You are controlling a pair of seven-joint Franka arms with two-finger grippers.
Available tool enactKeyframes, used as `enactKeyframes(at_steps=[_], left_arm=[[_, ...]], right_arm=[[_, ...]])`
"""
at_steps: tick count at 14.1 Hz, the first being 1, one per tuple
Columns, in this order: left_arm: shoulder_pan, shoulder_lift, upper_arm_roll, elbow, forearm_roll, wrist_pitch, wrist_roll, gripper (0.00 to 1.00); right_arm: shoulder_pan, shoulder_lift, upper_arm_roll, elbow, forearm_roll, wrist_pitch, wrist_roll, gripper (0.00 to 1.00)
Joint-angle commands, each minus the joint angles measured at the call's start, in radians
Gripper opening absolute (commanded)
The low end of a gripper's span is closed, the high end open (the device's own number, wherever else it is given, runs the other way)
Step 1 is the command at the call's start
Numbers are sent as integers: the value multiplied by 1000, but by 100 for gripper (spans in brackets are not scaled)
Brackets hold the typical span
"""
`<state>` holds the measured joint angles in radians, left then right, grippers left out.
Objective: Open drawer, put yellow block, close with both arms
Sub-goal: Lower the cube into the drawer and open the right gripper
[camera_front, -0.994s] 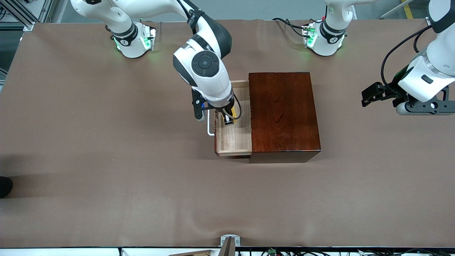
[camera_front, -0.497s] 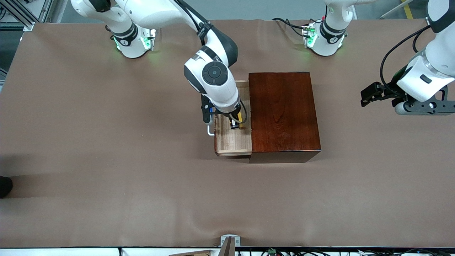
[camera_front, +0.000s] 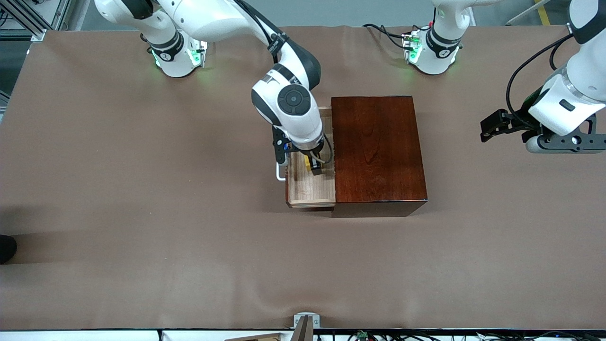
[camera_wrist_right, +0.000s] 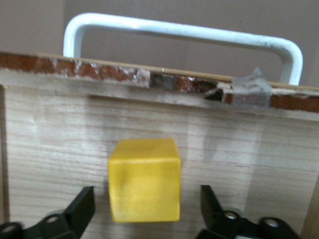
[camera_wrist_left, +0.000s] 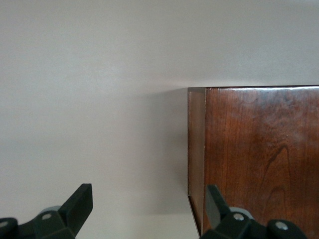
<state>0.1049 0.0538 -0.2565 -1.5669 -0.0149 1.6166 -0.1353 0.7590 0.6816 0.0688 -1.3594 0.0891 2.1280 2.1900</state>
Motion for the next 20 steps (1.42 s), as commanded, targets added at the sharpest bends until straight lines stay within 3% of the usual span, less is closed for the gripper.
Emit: enactKeyframes(at_steps=[1, 6, 9, 17, 20], left_arm=[[1, -8, -4, -4, 15, 6, 11, 100], [1, -8, -4, -2, 15, 6, 11, 100], [1, -8, -6, -4, 15, 6, 11, 100], [1, -8, -6, -2, 15, 8, 11, 100], [-10, -11, -10, 5, 16, 16, 10, 100]], right_arm=[[6, 1, -15, 34, -20, -17, 19, 100], [-6, -62, -20, 42, -25, -23, 14, 100], [-21, -97, -32, 39, -91, -34, -1, 100], [-204, -175, -21, 7, -71, -145, -329, 100], [-285, -229, -21, -24, 1, -198, -511, 100]])
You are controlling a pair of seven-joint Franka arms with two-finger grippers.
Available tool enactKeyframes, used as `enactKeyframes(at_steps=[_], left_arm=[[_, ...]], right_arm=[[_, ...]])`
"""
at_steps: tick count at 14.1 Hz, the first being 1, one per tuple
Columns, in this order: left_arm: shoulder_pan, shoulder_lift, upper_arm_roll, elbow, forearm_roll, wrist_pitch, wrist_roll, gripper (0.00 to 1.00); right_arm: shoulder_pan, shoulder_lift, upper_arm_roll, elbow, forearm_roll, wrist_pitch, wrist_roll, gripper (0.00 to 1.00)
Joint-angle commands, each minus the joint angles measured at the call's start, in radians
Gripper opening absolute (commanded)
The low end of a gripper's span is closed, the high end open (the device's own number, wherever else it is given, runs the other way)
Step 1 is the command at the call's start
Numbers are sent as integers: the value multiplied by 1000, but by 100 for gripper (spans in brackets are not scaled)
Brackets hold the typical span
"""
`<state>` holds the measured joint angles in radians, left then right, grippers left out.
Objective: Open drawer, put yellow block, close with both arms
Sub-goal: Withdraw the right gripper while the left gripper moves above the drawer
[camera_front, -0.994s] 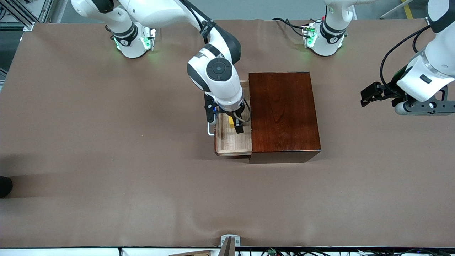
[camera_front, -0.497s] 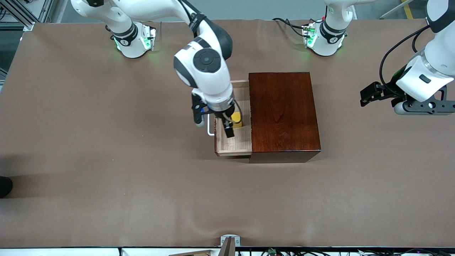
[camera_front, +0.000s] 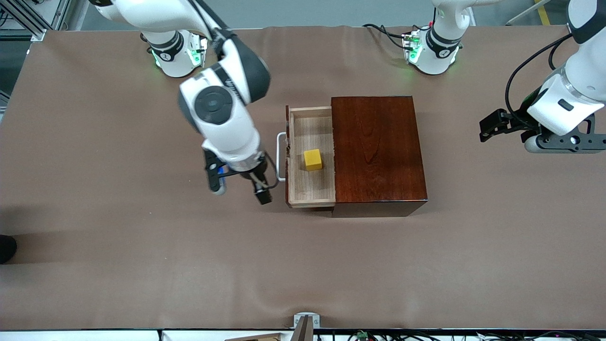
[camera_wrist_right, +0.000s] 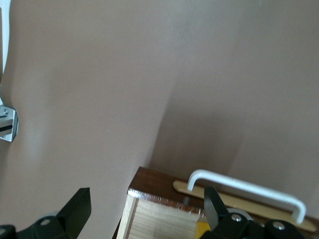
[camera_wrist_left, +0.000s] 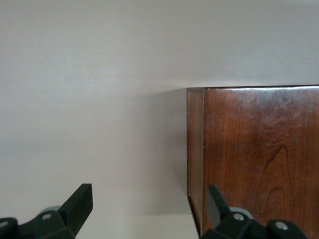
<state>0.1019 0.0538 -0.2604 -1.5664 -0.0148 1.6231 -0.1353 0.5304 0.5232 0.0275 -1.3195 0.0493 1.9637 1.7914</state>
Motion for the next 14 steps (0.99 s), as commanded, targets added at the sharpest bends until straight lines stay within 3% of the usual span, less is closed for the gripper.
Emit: enactKeyframes(at_steps=[1, 5, 8, 11, 14], left_arm=[[-7, -12, -7, 6, 16, 9, 10, 100], [-5, -17, -46, 6, 16, -3, 17, 100], [-7, -15, -120, 35, 16, -5, 23, 100], [-5, -20, -242, 43, 12, -9, 28, 100], [-10, -8, -428, 46, 4, -9, 17, 100]], right_arm=[[-79, -83, 19, -66, 58, -64, -194, 100], [-176, -115, 19, -64, 80, -163, -392, 100], [-257, -130, 19, -66, 90, -233, -577, 100], [-349, -157, 19, -66, 109, -301, -775, 100], [-438, -183, 19, -67, 121, -364, -967, 100]])
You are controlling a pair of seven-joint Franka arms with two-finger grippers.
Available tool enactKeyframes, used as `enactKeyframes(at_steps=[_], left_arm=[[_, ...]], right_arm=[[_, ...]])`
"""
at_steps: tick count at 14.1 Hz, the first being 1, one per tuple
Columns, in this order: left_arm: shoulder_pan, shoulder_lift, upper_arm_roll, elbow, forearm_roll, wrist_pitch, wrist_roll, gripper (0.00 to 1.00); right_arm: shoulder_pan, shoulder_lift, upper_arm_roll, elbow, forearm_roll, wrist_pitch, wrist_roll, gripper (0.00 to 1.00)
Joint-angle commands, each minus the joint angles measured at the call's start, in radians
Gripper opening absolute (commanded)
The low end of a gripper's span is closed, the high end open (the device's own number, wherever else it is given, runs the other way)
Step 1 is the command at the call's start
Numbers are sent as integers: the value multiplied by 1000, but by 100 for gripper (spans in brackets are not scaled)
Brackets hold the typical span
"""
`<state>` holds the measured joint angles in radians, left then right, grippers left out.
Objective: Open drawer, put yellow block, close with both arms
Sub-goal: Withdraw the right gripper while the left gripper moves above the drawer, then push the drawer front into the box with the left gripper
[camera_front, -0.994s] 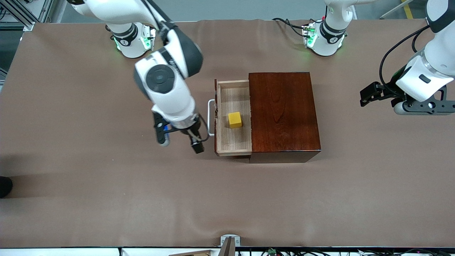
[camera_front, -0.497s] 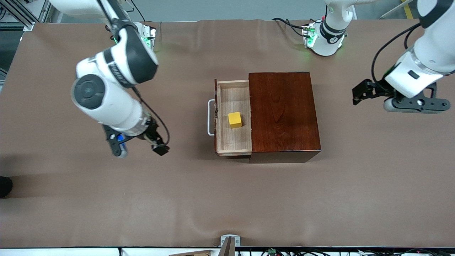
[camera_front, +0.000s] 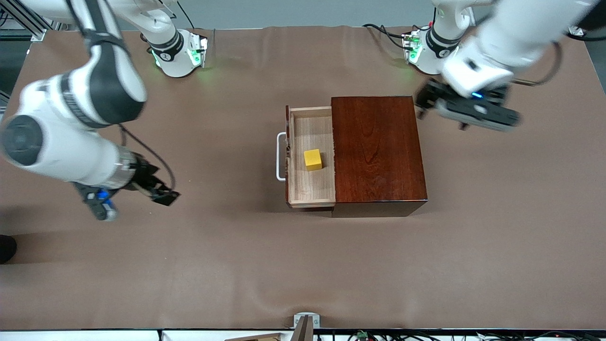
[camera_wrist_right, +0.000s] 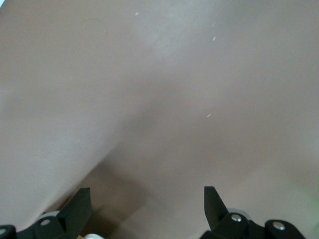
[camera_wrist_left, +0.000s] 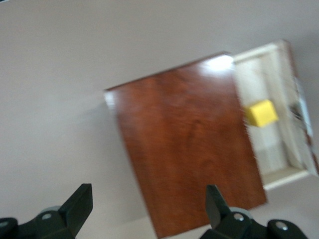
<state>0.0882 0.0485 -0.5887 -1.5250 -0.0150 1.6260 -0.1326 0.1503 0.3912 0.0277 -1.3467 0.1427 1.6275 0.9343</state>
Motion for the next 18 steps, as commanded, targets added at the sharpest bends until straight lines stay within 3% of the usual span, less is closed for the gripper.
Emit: enactKeyframes(at_steps=[1, 3, 5, 10, 13, 16, 18], left_arm=[[-1, -1, -159, 5, 4, -12, 13, 100], [-25, 30, -264, 5, 10, -6, 10, 100], [-88, 65, -289, 2, 27, 26, 16, 100], [-325, 333, -286, 77, 260, 202, 33, 100], [-424, 521, -278, 198, 406, 259, 161, 100], [-439, 637, -260, 233, 412, 379, 362, 100], [-503, 660, -171, 233, 417, 414, 434, 100]], right_arm=[[-84, -58, 18, -40, 28, -44, -167, 100], [-130, -74, 17, -40, 28, -73, -279, 100], [-172, -89, 17, -40, 28, -101, -382, 100], [-207, -156, 11, -38, 14, -136, -572, 100], [-158, -208, 32, -38, -105, -149, -659, 100], [-126, -241, 34, -43, -152, -164, -761, 100], [-123, -281, 37, -66, -152, -163, -811, 100]])
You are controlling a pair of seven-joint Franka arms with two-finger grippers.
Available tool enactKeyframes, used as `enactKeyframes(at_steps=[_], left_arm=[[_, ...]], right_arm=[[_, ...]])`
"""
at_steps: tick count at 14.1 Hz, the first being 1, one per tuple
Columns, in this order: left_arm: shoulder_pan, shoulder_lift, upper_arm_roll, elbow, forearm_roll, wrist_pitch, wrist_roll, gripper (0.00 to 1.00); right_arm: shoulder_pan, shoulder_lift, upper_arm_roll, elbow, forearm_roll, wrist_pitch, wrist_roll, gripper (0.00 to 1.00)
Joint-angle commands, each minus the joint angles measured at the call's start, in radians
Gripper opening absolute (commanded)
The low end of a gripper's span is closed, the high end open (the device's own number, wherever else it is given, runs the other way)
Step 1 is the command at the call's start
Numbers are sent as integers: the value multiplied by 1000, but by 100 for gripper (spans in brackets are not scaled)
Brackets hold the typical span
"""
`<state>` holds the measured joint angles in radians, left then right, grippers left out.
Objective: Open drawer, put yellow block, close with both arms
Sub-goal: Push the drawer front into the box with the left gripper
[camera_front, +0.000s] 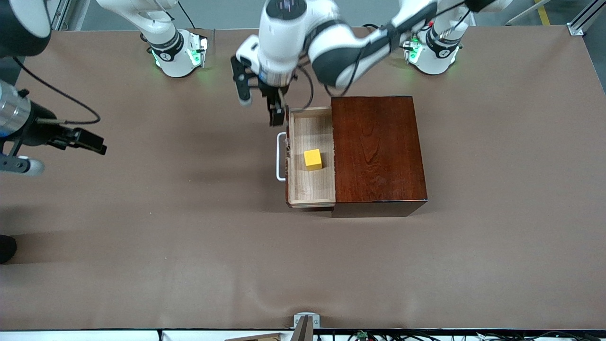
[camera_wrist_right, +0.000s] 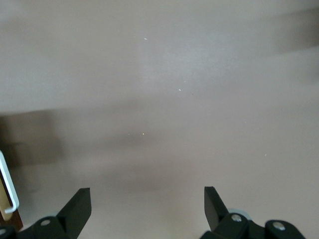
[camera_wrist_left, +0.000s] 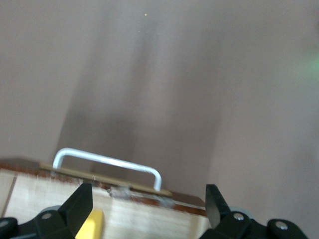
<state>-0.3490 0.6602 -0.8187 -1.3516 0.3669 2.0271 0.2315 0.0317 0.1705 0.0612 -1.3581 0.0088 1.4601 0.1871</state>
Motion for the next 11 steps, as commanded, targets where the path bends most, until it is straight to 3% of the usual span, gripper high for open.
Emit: enactKeyframes(at_steps=[1, 3, 6, 11], left_arm=[[-111, 55, 129, 60, 33, 43, 113, 100], [-182, 81, 226, 62, 30, 85, 172, 100], [-185, 133, 249, 62, 32, 134, 259, 100], [-177, 139, 306, 58, 29, 134, 304, 100]], right_arm=[[8, -75, 3, -56, -18, 5, -96, 100], [14, -85, 0, -58, -19, 5, -133, 100], [7, -95, -4, -56, -29, -7, -207, 100], [-7, -112, -9, -67, -36, -61, -209, 100]])
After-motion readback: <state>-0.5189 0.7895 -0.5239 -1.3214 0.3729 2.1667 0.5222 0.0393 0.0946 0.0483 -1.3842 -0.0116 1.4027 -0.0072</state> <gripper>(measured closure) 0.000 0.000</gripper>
